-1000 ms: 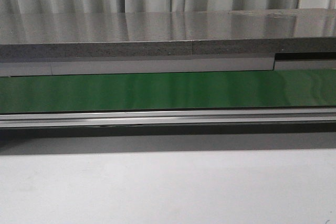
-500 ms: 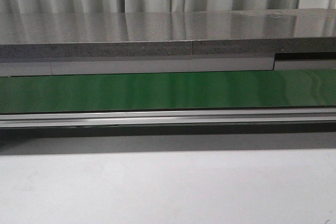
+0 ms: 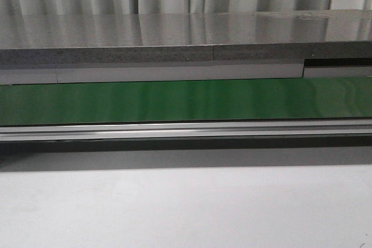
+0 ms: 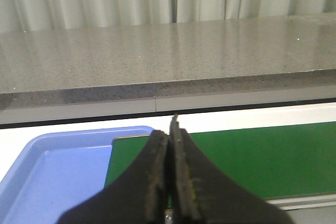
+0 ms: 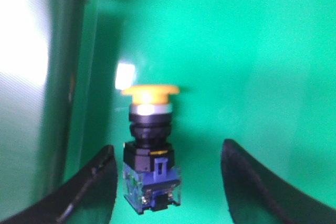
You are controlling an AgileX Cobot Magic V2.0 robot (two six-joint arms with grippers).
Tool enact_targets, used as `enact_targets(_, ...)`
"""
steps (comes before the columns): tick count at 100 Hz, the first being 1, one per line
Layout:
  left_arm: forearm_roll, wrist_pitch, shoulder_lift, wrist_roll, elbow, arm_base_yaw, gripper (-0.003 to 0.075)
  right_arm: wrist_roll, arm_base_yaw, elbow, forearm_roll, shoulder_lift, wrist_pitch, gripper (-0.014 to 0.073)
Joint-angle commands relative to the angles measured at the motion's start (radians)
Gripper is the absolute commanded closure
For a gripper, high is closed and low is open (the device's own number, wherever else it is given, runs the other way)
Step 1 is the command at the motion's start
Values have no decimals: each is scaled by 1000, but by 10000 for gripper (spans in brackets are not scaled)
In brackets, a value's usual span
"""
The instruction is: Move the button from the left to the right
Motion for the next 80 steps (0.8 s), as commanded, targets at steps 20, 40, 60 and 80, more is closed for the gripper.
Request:
enact_targets(20, -11, -84, 11, -1, -26, -7, 740, 9, -2, -32, 169, -169, -54, 146)
enact_targets(40, -11, -84, 11, -1, -26, -7, 740, 15, 11, -30, 252, -257, -54, 146)
enact_targets(60, -11, -84, 11, -1, -26, -7, 740, 32, 110, -30, 254, -338, -70, 147)
enact_targets(80, -11, -84, 11, -1, -26, -7, 740, 67, 198, 10, 240, -431, -108, 147)
